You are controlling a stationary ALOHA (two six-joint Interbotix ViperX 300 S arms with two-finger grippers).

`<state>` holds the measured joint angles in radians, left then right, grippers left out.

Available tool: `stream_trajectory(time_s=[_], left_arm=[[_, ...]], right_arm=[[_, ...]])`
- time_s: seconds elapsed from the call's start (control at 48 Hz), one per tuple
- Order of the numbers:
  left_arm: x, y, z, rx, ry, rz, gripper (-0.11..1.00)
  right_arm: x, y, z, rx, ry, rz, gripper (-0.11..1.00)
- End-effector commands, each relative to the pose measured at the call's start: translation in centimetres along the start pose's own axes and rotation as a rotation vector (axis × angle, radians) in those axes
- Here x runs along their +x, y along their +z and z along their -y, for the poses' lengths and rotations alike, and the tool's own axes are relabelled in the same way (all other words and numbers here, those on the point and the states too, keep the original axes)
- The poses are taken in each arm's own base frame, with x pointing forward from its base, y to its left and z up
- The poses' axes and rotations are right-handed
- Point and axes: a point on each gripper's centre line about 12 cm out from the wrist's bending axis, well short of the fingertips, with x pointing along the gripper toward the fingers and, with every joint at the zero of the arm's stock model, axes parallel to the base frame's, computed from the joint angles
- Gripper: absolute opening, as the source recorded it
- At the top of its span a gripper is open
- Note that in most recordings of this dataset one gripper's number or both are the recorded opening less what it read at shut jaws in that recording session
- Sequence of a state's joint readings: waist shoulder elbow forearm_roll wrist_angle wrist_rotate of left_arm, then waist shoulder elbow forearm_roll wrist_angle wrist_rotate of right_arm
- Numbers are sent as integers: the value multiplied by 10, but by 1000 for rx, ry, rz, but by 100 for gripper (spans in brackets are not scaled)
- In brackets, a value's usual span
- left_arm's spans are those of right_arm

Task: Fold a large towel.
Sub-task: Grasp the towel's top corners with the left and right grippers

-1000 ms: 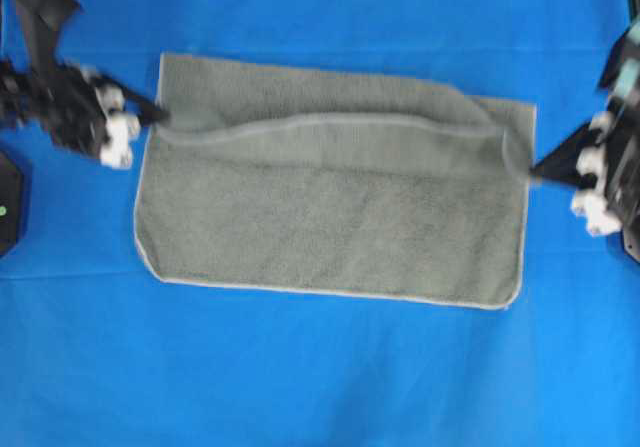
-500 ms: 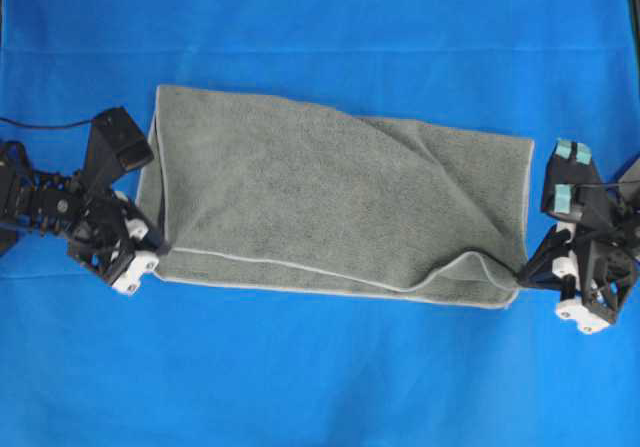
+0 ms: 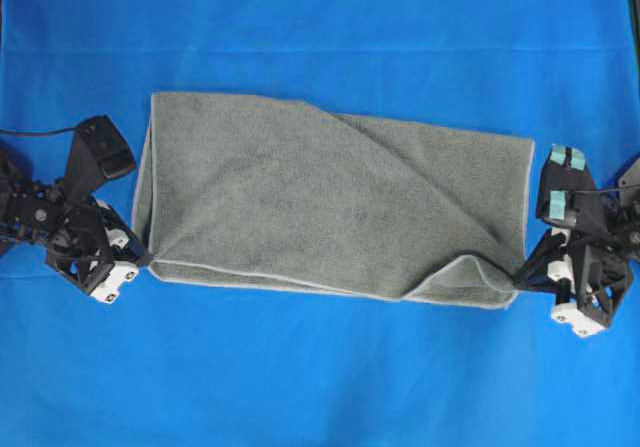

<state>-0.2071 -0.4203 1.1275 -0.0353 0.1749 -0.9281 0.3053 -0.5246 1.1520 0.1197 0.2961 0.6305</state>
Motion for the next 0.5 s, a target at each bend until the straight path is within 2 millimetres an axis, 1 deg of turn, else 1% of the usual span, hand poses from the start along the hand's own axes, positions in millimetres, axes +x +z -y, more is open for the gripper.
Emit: stream_trajectory(time_s=[0.0,0.063,0.104,0.167,0.208,0.25,0.313,0.354,0.396,0.479], left_arm=[[-10,7,8,3,-44,35,1],[-15,7,9,3,-61,47,2],[-18,7,8,1,-67,54,5],[-21,8,5,-7,-72,65,17],[-24,9,4,-14,-78,75,30],[-27,11,3,-15,-83,87,41],[-32,15,2,-15,-93,110,58],[-35,20,2,-14,-99,131,67],[-39,24,1,-3,-103,152,70],[-48,38,-3,29,-97,217,69]], right_arm=[[-2,4,-5,-4,17,16,9],[-1,4,-5,-4,16,16,28],[-2,5,-6,-10,17,19,40],[-2,7,-7,-26,17,25,57],[-4,11,-10,-47,22,40,65],[-6,15,-13,-64,26,52,68],[-10,22,-18,-92,29,68,64],[-14,25,-21,-111,25,73,63],[-18,28,-22,-131,16,75,63],[-26,35,-18,-162,-33,76,64]])
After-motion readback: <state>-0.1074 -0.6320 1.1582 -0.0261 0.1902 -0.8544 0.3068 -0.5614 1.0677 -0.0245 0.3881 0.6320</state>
